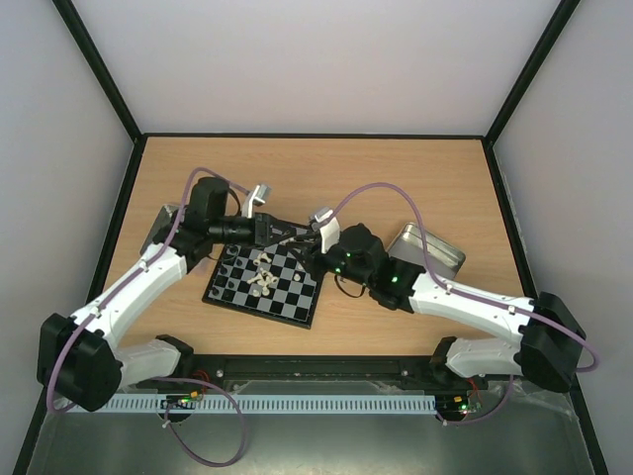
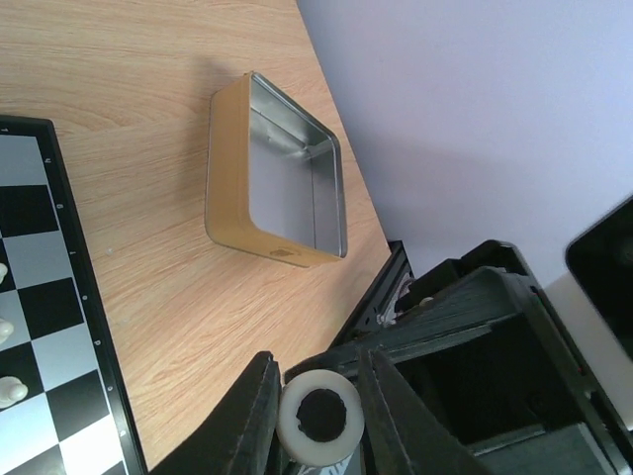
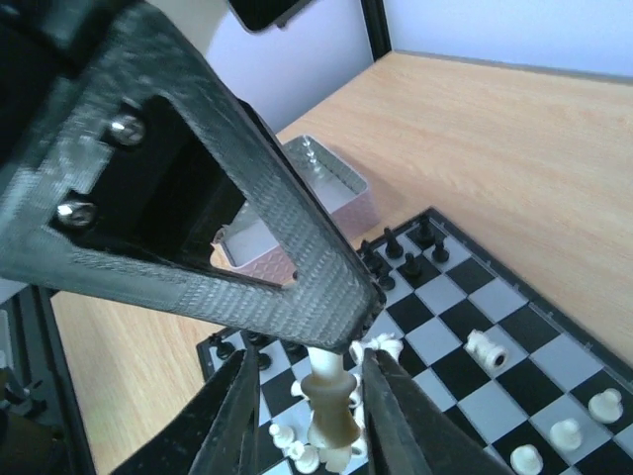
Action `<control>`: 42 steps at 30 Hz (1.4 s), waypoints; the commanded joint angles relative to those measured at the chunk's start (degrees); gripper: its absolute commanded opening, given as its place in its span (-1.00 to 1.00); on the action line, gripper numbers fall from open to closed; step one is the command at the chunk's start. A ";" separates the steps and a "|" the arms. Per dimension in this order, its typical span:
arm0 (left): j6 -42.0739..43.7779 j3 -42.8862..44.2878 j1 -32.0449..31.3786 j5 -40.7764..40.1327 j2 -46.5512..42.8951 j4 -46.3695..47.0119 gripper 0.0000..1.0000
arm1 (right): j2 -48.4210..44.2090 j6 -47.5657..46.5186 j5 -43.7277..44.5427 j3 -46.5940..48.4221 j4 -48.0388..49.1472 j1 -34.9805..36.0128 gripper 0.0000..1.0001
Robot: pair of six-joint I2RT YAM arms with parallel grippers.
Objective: Set up the chess pieces on the board
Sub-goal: Place the chess piece on the chessboard.
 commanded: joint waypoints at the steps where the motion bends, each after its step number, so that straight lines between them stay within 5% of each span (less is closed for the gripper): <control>1: -5.64 -0.53 0.34 1.26 -1.96 2.70 -0.75 | -4.65 7.96 0.21 -0.50 4.38 0.07 -0.27; 7: -19.71 -1.86 0.28 2.19 -2.61 8.27 -0.75 | -10.59 24.83 4.36 -6.92 16.84 0.07 0.09; 19: -48.04 -6.09 0.34 0.73 -5.83 27.83 -0.74 | -10.70 45.07 8.74 -9.00 18.76 0.05 0.23; 26: -56.42 -8.54 0.26 -1.37 -7.65 34.92 -0.75 | -7.82 56.20 1.09 -11.59 34.62 0.05 0.10; 42: -57.52 -11.48 0.25 -1.40 -9.14 37.07 -0.74 | -3.81 64.79 5.10 -9.94 36.52 0.11 -0.44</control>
